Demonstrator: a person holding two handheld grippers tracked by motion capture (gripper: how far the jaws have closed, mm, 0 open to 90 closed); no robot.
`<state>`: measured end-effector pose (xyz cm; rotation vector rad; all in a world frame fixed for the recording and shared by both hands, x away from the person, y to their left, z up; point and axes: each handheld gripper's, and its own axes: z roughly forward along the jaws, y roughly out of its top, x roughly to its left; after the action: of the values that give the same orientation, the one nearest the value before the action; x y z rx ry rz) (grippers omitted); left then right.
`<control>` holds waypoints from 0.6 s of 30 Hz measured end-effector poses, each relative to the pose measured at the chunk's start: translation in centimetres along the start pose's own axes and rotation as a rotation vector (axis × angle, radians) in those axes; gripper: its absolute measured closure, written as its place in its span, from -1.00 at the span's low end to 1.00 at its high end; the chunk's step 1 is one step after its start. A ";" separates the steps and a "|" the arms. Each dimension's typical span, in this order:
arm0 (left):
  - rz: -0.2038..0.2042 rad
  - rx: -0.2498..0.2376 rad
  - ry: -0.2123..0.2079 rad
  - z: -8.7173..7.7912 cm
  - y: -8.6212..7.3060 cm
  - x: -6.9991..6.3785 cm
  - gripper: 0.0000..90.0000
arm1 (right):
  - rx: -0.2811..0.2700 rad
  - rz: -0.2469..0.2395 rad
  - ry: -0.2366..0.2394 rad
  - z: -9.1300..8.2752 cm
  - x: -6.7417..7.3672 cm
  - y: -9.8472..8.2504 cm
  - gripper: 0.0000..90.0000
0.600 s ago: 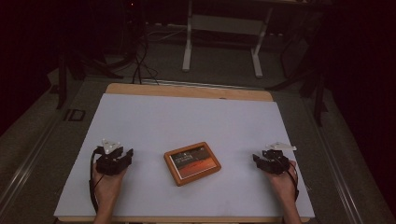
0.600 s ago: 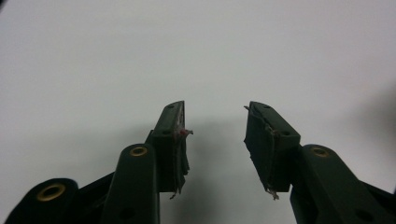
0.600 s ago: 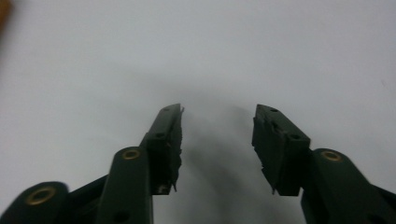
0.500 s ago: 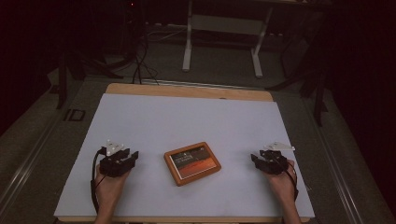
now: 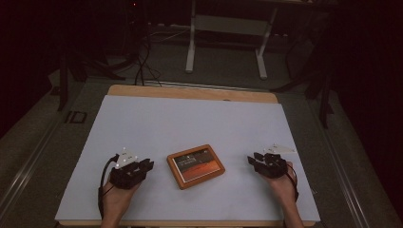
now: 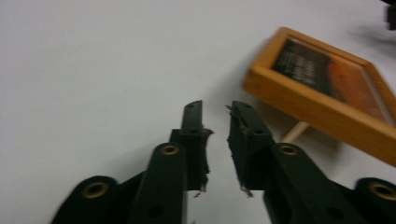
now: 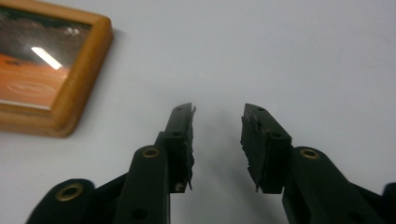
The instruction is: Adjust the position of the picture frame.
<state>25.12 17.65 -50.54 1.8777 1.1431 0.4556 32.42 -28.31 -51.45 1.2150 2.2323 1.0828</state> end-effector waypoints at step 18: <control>0.078 -0.029 -0.030 0.7 0.5 -3.1 0.98 | -0.025 -0.063 0.102 4.9 1.9 4.7 1.00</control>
<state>24.23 14.60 -50.13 1.9024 1.0411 0.4838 37.01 -22.96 -50.87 1.0941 2.3090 1.1685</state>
